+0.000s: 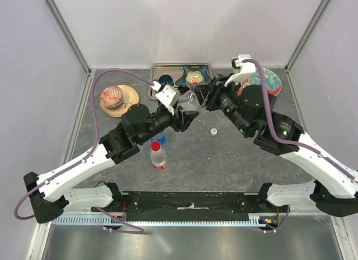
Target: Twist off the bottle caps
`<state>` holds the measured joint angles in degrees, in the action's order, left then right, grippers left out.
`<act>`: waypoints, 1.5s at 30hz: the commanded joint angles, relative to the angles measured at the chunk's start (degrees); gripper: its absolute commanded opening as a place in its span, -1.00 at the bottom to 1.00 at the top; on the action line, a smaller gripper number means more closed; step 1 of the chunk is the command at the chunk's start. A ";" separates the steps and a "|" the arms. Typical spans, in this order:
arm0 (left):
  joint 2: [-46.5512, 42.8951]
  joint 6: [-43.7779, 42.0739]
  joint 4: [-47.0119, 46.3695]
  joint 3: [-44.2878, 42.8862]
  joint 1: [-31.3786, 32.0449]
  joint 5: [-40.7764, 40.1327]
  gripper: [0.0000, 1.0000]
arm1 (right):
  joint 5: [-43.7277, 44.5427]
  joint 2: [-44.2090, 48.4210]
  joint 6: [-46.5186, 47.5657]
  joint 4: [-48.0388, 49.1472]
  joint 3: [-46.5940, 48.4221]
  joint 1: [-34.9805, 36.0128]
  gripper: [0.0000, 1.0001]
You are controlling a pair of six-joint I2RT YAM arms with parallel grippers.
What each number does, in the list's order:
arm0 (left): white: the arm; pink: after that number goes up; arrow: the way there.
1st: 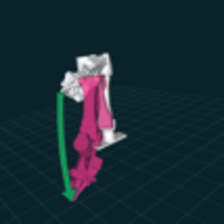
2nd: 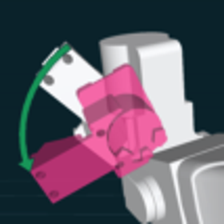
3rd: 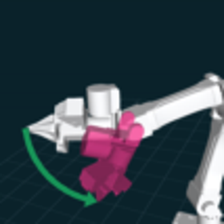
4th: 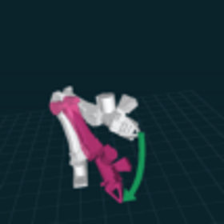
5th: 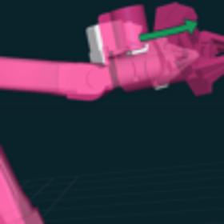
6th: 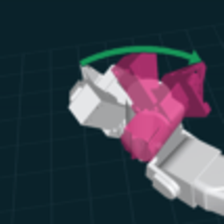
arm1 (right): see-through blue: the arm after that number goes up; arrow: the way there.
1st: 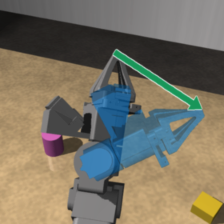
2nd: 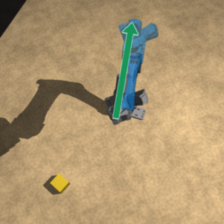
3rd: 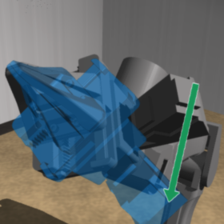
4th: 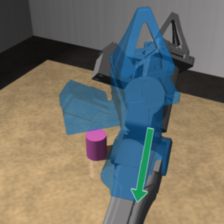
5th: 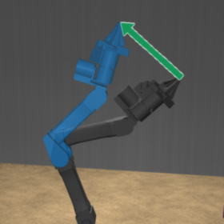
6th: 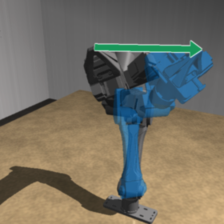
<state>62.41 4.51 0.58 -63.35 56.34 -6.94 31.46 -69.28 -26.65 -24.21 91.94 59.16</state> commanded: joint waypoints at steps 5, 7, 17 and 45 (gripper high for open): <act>-1.78 9.25 -0.40 -7.13 -7.19 51.45 0.10 | -27.49 5.73 9.24 1.00 -0.27 -4.57 -1.00; -0.89 13.04 -3.64 -7.49 -10.18 62.77 0.11 | -35.28 8.26 10.65 4.77 -3.32 -4.66 -1.00; 3.85 42.05 -36.15 -3.80 -13.53 79.53 0.16 | -62.63 8.98 14.61 8.12 -6.07 -4.84 -1.00; 8.78 48.59 -44.54 -2.13 -14.50 82.62 0.14 | -84.32 6.35 14.61 5.76 0.26 -4.84 -1.00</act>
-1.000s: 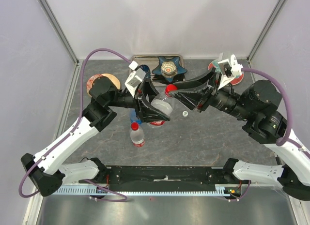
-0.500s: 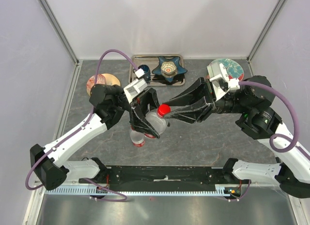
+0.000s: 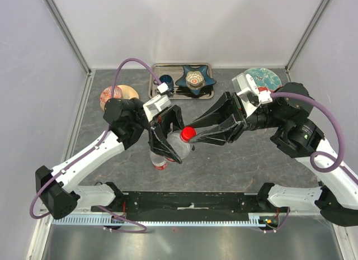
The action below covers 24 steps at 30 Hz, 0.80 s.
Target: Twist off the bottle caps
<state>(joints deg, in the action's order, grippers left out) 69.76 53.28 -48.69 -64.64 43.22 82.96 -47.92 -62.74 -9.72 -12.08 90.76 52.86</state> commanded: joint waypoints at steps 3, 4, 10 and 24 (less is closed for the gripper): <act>0.12 -6.40 12.52 -1.54 -1.47 -9.12 0.11 | 0.87 0.25 -1.36 -8.58 0.74 1.45 -0.84; -0.41 -7.65 13.96 -2.06 -1.47 -9.56 0.11 | 2.03 0.42 -1.36 -8.67 0.39 1.46 -0.81; -0.76 -11.09 18.88 -3.65 -1.47 -10.10 0.08 | 6.60 1.13 -1.01 -9.37 0.03 1.46 -0.53; -2.52 -16.01 24.16 -3.39 -1.47 -13.17 0.09 | 16.79 0.95 -3.20 -8.84 1.69 1.46 0.53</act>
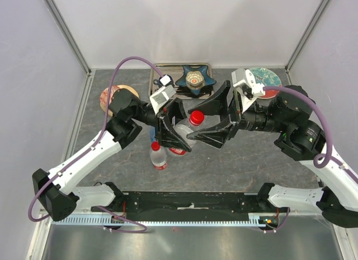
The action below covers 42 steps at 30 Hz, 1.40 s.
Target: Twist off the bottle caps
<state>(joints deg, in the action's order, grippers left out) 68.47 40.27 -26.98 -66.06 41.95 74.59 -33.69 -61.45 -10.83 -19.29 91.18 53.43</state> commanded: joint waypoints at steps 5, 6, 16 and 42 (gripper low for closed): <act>-2.37 -5.90 5.44 -2.14 -0.21 -7.78 0.10 | 14.06 -0.25 -5.15 -1.45 4.09 0.89 0.78; -2.55 -6.95 5.97 -2.23 -0.21 -9.10 0.10 | 17.14 -0.16 -5.86 -1.45 4.53 0.80 0.78; -4.65 -12.84 11.68 -2.05 -0.03 -16.74 0.14 | 36.04 -1.22 -11.14 -5.32 8.49 0.80 0.80; -8.44 -32.98 23.03 1.99 8.23 -68.00 0.12 | 53.38 -8.77 -20.46 -9.89 12.53 1.06 0.68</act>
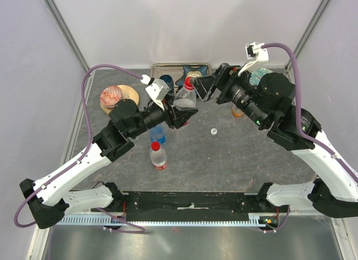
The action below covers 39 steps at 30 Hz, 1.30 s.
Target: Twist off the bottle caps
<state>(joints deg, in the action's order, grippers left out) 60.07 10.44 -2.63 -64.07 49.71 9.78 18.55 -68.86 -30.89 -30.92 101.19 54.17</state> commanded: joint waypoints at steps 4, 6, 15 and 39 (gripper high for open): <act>-0.04 -3.23 -1.06 -0.17 0.65 -3.28 0.12 | 1.49 -3.12 0.31 2.09 2.87 0.41 0.64; -0.04 -3.32 -0.88 -0.09 0.56 -3.10 0.12 | 1.32 -3.91 0.40 2.52 2.96 0.49 0.62; -0.04 -3.84 -0.18 0.09 0.82 -3.28 0.12 | 2.11 -5.50 1.54 3.32 3.32 0.85 0.44; -0.31 -3.41 0.61 -0.17 0.82 -3.63 0.11 | -1.14 -5.50 5.14 1.74 1.47 1.11 -1.00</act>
<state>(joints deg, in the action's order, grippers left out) 60.34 8.82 0.08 -63.66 50.28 7.22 18.90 -74.72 -27.24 -29.04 102.04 55.59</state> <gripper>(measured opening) 0.578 0.423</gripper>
